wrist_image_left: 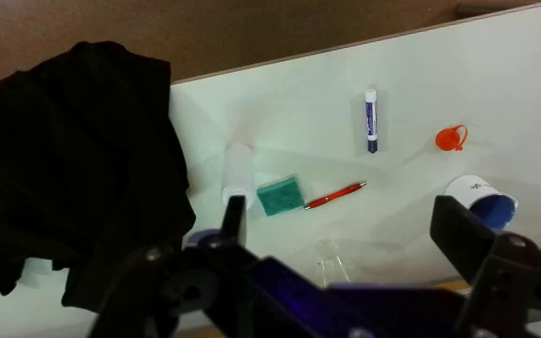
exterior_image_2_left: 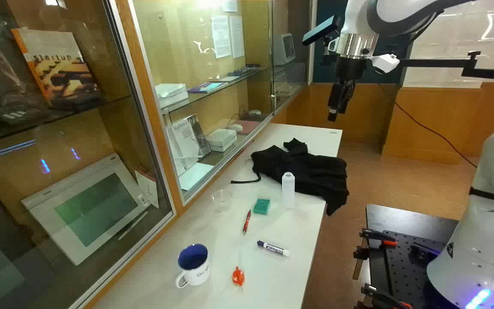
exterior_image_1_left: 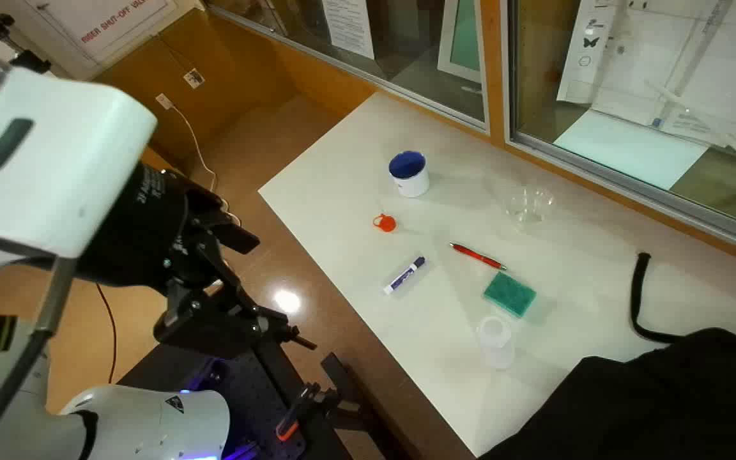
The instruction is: Pick up the orange lid and close the bottle
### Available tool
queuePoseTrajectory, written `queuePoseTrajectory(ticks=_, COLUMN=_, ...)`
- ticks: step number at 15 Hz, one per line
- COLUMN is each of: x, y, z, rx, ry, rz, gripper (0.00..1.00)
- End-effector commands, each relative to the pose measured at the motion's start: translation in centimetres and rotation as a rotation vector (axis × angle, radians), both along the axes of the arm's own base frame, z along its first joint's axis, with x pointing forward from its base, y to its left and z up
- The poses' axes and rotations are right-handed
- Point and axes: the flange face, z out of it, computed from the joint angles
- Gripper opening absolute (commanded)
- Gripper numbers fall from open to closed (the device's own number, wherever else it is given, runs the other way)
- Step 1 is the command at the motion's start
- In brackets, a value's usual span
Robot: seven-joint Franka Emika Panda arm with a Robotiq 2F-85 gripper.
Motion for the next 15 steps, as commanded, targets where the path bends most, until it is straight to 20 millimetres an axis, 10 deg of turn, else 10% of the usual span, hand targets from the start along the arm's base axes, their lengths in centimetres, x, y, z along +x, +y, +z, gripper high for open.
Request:
queuePoseTrajectory(ticks=1, x=0.0, y=0.0, z=0.1, rx=0.000, ry=0.001, rz=0.000, gripper=1.00)
queuePoseTrajectory(ticks=9, x=3.2, y=5.0, z=-3.4, rx=0.065, ry=0.076, rz=-0.133, gripper=1.00)
queuePoseTrajectory(ticks=15, x=6.9, y=11.4, z=-10.1, rx=0.116, ry=0.143, rz=-0.289, gripper=1.00)
